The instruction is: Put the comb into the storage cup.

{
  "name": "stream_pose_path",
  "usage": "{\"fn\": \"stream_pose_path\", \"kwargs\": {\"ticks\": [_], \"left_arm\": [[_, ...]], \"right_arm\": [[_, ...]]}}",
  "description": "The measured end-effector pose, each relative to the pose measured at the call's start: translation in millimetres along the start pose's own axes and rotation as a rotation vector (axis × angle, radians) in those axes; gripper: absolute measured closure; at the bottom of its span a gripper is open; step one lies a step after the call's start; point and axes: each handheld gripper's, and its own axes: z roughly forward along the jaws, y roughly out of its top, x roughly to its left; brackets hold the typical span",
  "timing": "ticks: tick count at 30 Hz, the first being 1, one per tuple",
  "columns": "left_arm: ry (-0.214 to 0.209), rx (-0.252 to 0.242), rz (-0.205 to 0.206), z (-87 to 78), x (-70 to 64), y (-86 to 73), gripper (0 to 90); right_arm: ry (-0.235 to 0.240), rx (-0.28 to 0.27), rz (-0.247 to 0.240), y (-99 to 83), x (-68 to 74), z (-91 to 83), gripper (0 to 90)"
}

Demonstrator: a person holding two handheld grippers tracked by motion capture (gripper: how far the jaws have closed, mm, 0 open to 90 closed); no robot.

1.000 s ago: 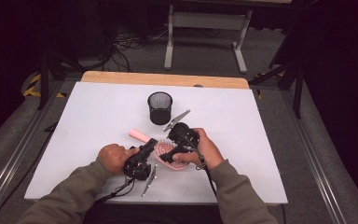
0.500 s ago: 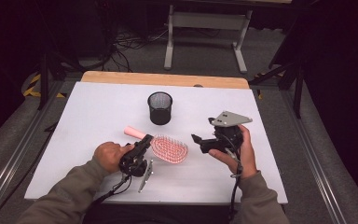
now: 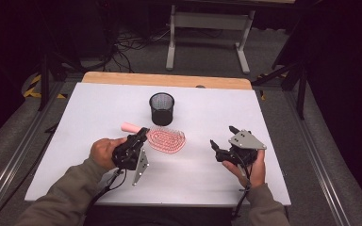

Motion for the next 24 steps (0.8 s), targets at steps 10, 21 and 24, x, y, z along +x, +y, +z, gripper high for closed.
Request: {"fn": "stream_pose_path", "kwargs": {"ticks": [10, 21, 24], "left_arm": [[0.009, -0.042, -0.177, 1.0, 27.9, -1.7, 80.2], [-0.035, -0.105, -0.334, 13.6, 46.7, 0.0, 80.3], [-0.037, -0.122, -0.36, 17.8, 53.6, 1.4, 80.3]], "right_arm": [[-0.021, -0.028, 0.014, -16.6, -4.3, 1.1, 20.5], [-0.008, -0.017, 0.026, -18.8, -3.5, 4.3, 20.4], [-0.001, -0.014, 0.026, -19.6, -3.4, 5.2, 20.4]]}}
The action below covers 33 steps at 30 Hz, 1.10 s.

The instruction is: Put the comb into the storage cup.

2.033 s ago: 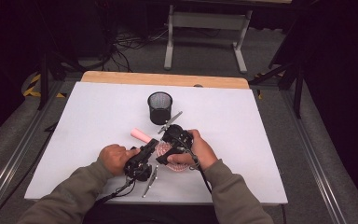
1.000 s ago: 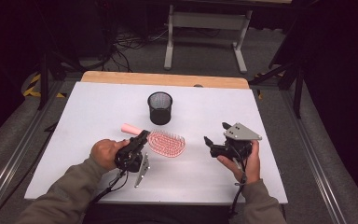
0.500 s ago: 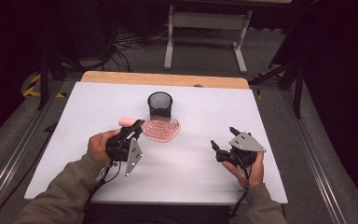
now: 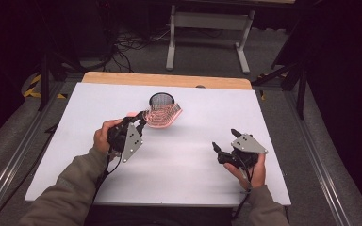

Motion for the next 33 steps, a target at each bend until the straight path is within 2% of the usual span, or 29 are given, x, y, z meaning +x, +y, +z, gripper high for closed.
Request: {"fn": "stream_pose_path", "kwargs": {"ticks": [5, 12, 20, 22, 23, 29, 33], "left_arm": [[0.006, -0.028, -0.034, 6.8, 9.5, 5.9, 80.3], [-0.046, -0.088, -0.165, 18.7, 19.5, 7.7, 80.3], [-0.112, -0.136, -0.288, 29.6, 26.9, 3.4, 80.3], [-0.119, -0.141, -0.308, 32.4, 28.2, 2.6, 80.2], [-0.133, -0.149, -0.335, 34.6, 29.1, 1.8, 80.2], [-0.145, -0.161, -0.379, 42.5, 31.2, 0.3, 80.2], [-0.149, -0.164, -0.391, 46.7, 33.7, 1.7, 80.2]], "right_arm": [[0.0, 0.003, 0.002, -0.7, 0.0, 0.8, 20.3], [-0.002, -0.013, 0.001, -0.3, 0.9, -0.2, 20.2], [-0.025, -0.059, -0.002, 0.4, -0.5, -4.5, 20.1], [-0.029, -0.071, -0.002, 0.7, -0.7, -5.3, 20.0], [-0.031, -0.072, -0.003, 0.8, -0.5, -5.5, 20.0], [-0.04, -0.076, -0.016, 1.9, 1.3, -5.7, 19.9], [-0.037, -0.08, -0.027, 3.0, 3.2, -5.6, 19.9]]}}
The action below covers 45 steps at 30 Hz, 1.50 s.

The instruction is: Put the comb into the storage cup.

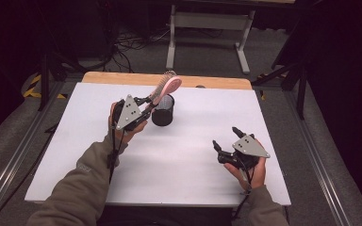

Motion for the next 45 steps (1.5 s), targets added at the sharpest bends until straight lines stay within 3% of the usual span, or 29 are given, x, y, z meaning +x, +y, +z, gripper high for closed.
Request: {"fn": "stream_pose_path", "kwargs": {"ticks": [9, 13, 21, 45], "left_arm": [[-0.013, 0.005, -0.055, 10.4, 8.4, -0.2, 80.2], [-0.016, 0.012, -0.083, 15.4, 12.3, -3.0, 80.2], [-0.019, -0.01, -0.14, 23.5, 20.8, -3.7, 80.2], [-0.025, 0.01, -0.272, 45.7, 25.2, -29.2, 80.1]], "right_arm": [[0.013, -0.015, 0.001, 2.4, 3.1, -0.3, 20.0], [0.017, -0.024, -0.022, 5.3, 8.0, -1.0, 19.9], [0.022, -0.03, -0.03, 5.9, 9.4, -1.5, 19.8], [0.057, 0.0, -0.042, 4.9, 15.4, 3.7, 19.7]]}}
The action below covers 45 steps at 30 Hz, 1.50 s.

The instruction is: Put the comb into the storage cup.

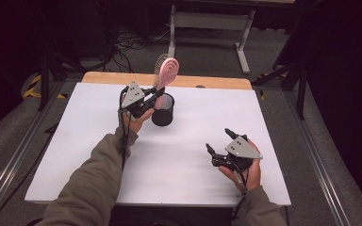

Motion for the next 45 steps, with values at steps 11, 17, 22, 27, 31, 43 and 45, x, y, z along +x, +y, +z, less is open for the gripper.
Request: {"fn": "stream_pose_path", "kwargs": {"ticks": [11, 17, 22, 27, 31, 43, 45], "left_arm": [[-0.026, 0.039, -0.028, 6.5, -5.3, -14.8, 80.1], [-0.025, 0.051, -0.048, 8.3, -4.8, -20.4, 80.0], [-0.03, 0.061, -0.063, 10.0, -5.7, -24.7, 80.0], [-0.034, 0.07, -0.076, 10.6, -4.7, -29.6, 79.9], [-0.032, 0.079, -0.087, 11.4, -3.5, -33.3, 79.9], [-0.027, 0.105, -0.086, 14.0, -1.7, -39.9, 79.8], [-0.03, 0.112, -0.085, 14.2, -1.9, -40.1, 79.7]], "right_arm": [[0.011, 0.001, 0.0, -0.9, -0.6, 0.4, 18.6], [0.017, 0.005, 0.001, -1.8, -0.1, 1.7, 18.1], [0.024, 0.008, -0.005, -1.9, 0.7, 2.6, 17.3], [0.027, 0.02, -0.008, -2.6, 1.2, 4.1, 17.1], [0.033, 0.029, -0.016, -2.9, 2.0, 5.5, 17.0], [0.028, 0.043, -0.024, -4.2, 2.5, 7.1, 17.0], [0.029, 0.046, -0.025, -4.3, 2.6, 7.3, 17.0]]}}
